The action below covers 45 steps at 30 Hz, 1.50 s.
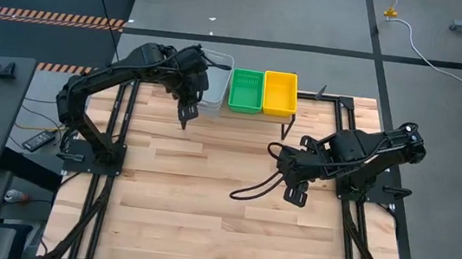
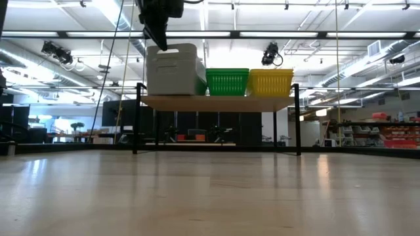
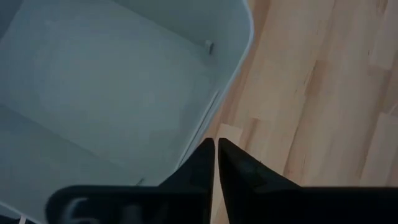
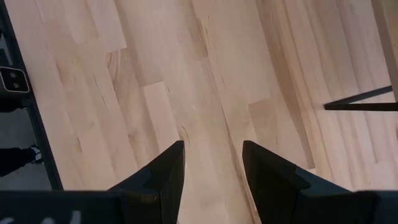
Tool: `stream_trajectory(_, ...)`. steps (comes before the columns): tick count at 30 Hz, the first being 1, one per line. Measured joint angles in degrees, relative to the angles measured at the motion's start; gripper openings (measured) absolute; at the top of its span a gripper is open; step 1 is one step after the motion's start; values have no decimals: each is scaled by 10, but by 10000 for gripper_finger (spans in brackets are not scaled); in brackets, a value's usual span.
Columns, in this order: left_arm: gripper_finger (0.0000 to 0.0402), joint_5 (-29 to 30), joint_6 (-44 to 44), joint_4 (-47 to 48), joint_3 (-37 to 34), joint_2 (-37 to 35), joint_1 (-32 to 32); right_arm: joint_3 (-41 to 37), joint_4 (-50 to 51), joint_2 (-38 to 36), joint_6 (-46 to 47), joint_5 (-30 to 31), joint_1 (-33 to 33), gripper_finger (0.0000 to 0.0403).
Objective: Stack baskets on shelf by color
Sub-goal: Stack the gray bin on top of the gray bin on the shelf
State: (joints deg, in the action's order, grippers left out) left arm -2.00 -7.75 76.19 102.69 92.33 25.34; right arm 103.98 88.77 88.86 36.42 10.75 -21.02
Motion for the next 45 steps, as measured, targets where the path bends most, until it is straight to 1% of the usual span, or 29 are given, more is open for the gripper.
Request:
stream_trajectory(4, 38, 0, 4, -1, 0, 0, 0, 0, 0, 0, 0, 0, 0, 168)
stream_trajectory(7, 43, 0, 28, -1, 0, 0, 0, 0, 0, 0, -4, 0, 0, 168)
stream_trajectory(13, 38, -1, 46, 0, 0, -1, -2, 0, 0, 0, -6, 0, 0, 169)
stream_trajectory(18, 37, -23, 46, 1, 0, -12, -2, 0, 0, 0, -6, 0, 0, 169)
stream_trajectory(26, 60, -23, 45, 1, 1, -28, -3, 0, 0, 0, -6, 0, 0, 169)
stream_trajectory(33, 75, -16, 43, -4, 1, -27, -3, 0, 0, 0, -6, 0, 0, 169)
stream_trajectory(36, 73, 2, 59, -12, 1, -27, -3, 0, 0, 0, -6, 3, 0, 169)
stream_trajectory(38, 68, 4, 70, -14, 1, -27, -1, 0, 0, 0, -6, 8, 0, 169)
stream_trajectory(45, 42, 4, 71, -14, 1, -27, -1, 0, 0, 0, -9, 16, 0, 169)
